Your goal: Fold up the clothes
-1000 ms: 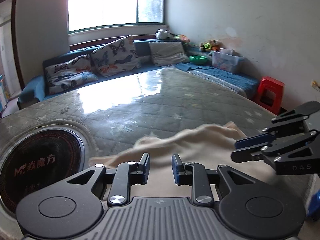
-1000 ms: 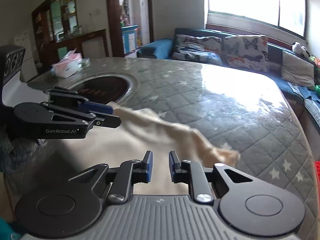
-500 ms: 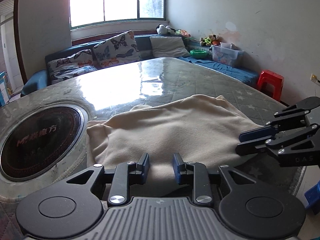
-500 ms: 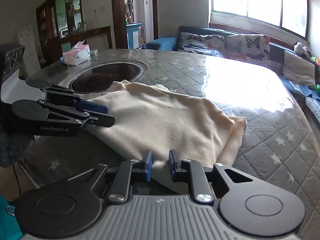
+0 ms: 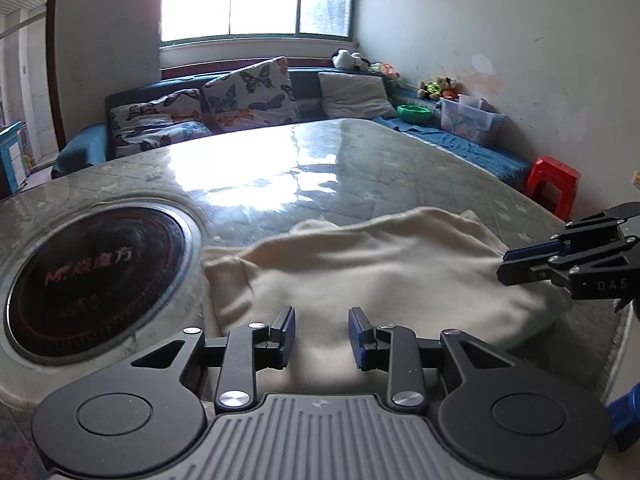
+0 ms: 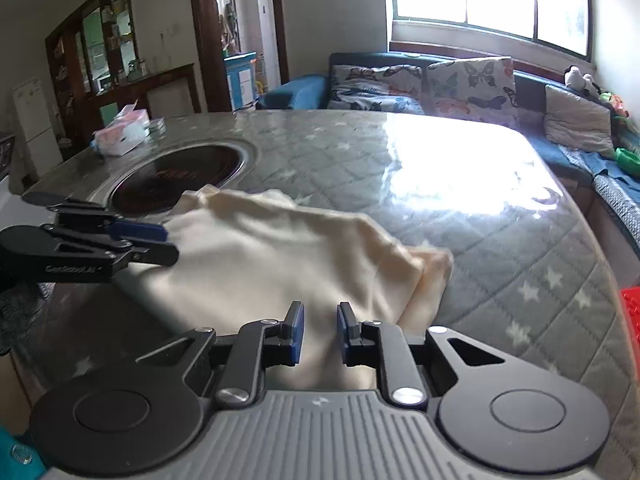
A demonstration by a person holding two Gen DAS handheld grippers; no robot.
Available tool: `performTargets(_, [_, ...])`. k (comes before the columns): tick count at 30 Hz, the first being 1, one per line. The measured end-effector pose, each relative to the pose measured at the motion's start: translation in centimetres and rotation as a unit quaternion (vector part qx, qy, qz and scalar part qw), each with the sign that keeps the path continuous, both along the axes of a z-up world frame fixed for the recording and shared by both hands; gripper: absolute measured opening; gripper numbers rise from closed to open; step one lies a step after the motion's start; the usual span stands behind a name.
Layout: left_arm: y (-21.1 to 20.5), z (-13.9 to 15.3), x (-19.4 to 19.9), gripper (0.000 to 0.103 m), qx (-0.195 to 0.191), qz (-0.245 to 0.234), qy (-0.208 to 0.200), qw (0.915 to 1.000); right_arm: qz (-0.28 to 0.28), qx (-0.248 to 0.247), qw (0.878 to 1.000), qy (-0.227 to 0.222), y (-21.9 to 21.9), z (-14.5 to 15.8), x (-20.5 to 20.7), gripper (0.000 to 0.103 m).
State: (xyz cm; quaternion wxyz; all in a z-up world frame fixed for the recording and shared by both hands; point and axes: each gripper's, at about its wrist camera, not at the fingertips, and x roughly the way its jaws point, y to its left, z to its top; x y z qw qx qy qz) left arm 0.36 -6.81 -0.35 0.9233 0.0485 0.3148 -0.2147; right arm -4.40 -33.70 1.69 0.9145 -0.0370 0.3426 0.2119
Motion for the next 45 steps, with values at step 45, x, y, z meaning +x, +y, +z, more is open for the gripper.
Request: performTargets(45, [5.2,0.3,2.1,0.042,0.009,0.112,-0.002,0.9936,0.124,-0.01,0.992,-0.025,8.6,0.4,2.0,0.028])
